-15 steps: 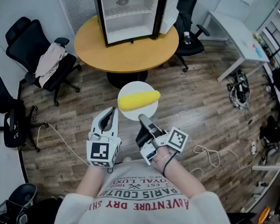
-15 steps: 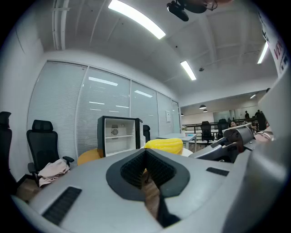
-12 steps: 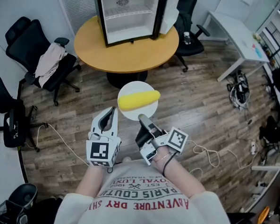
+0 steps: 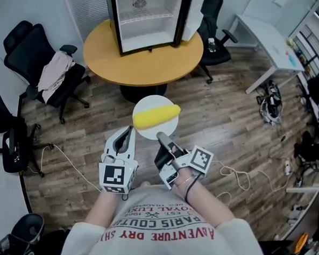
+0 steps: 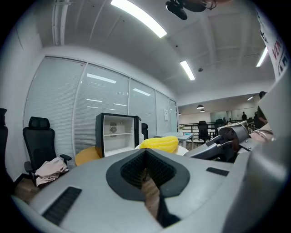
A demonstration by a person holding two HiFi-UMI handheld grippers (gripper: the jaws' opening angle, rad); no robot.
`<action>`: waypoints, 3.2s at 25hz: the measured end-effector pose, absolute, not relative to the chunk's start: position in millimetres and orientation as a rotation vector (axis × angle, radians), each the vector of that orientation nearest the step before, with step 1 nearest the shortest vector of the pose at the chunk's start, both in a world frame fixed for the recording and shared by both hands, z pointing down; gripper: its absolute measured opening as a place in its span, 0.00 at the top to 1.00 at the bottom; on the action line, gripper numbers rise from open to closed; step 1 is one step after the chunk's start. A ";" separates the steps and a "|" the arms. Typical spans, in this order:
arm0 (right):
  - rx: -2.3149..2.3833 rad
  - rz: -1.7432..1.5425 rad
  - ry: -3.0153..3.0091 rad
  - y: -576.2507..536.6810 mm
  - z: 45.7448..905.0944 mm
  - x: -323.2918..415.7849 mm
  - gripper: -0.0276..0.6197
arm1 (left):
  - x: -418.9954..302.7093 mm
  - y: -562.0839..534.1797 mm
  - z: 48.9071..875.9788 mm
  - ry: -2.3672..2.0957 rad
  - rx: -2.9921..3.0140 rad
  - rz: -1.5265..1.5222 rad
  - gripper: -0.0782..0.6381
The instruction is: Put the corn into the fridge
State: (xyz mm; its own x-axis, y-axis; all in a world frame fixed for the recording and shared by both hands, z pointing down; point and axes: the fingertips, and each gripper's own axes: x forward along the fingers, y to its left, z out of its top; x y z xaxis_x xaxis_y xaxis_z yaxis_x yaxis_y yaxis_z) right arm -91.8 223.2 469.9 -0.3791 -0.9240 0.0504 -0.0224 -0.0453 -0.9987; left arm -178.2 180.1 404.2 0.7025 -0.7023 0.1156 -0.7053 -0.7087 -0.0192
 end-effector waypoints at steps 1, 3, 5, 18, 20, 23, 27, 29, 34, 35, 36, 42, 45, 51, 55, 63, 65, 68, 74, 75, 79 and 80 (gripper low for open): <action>-1.046 -1.524 1.469 221.7 470.9 -94.4 0.90 | -180.6 178.5 404.8 -1.183 2.878 0.178 0.86; -1.054 -1.519 1.463 218.9 474.2 -99.4 0.90 | -185.7 175.4 406.7 -1.170 2.886 0.179 0.86; -1.063 -1.515 1.468 216.6 477.8 -105.1 0.90 | -190.7 173.2 409.9 -1.154 2.892 0.186 0.86; -1.008 -1.596 1.488 163.0 497.0 -72.1 0.90 | -163.9 129.9 424.3 -1.286 2.862 0.246 0.86; -0.986 -1.618 1.507 144.3 498.3 -55.4 0.90 | -150.3 114.0 427.3 -1.337 2.833 0.252 0.86; -0.967 -1.649 1.553 118.6 497.8 -27.2 0.90 | -123.4 89.1 427.8 -1.405 2.783 0.226 0.86; -0.936 -1.686 1.606 82.9 492.1 15.5 0.90 | -78.6 55.8 413.9 -1.504 2.729 0.149 0.86; -0.922 -1.705 1.621 61.2 488.5 40.0 0.90 | -53.8 34.7 409.8 -1.541 2.729 0.151 0.86; -0.925 -1.735 1.662 28.4 491.3 81.7 0.90 | -16.9 2.2 415.4 -1.601 2.660 0.116 0.86; -0.930 -1.736 1.666 24.9 492.7 85.0 0.90 | -14.3 -0.8 416.9 -1.599 2.654 0.110 0.86; -0.930 -1.734 1.667 22.3 493.5 86.5 0.90 | -12.6 -2.6 418.2 -1.595 2.656 0.107 0.86; -0.940 -1.714 1.628 -28.7 497.1 106.8 0.90 | 3.4 -54.2 421.2 -1.597 2.670 0.131 0.86; -0.958 -1.706 1.612 -73.1 498.2 113.2 0.90 | 9.2 -101.2 421.9 -1.583 2.680 0.150 0.86; -0.979 -1.686 1.591 -158.5 498.6 96.6 0.90 | -1.6 -187.4 419.7 -1.487 2.726 0.141 0.86; -0.978 -1.670 1.580 -213.2 494.6 82.8 0.90 | -7.6 -236.2 413.1 -1.412 2.788 0.151 0.86; -0.987 -1.659 1.579 -282.6 491.3 74.9 0.90 | -34.9 -295.7 418.3 -1.463 2.735 0.137 0.86; -0.974 -1.657 1.595 -299.5 487.6 77.8 0.90 | -37.0 -308.4 417.7 -1.496 2.733 0.149 0.86; -0.946 -1.664 1.621 -325.8 480.3 82.0 0.90 | -36.9 -326.5 413.9 -1.551 2.706 0.144 0.86; -0.915 -1.708 1.649 -368.5 478.6 86.6 0.90 | -25.3 -355.0 411.3 -1.610 2.663 0.149 0.86; -0.914 -1.716 1.649 -374.1 479.9 86.7 0.90 | -23.2 -358.4 411.4 -1.615 2.658 0.152 0.86; -0.913 -1.749 1.630 -393.0 487.0 85.5 0.90 | -21.2 -368.7 414.6 -1.638 2.631 0.161 0.86; -0.913 -1.758 1.623 -396.8 488.8 85.0 0.90 | -22.0 -370.8 416.0 -1.644 2.622 0.164 0.86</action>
State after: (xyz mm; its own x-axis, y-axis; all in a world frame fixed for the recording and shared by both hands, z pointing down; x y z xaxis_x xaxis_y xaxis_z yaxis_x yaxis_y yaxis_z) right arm 85.0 -396.8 488.8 -0.6027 -0.7915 0.1016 -0.0386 -0.0982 -0.9944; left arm -22.0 -370.8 416.0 0.4317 -0.8950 0.1119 -0.8995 -0.4364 -0.0202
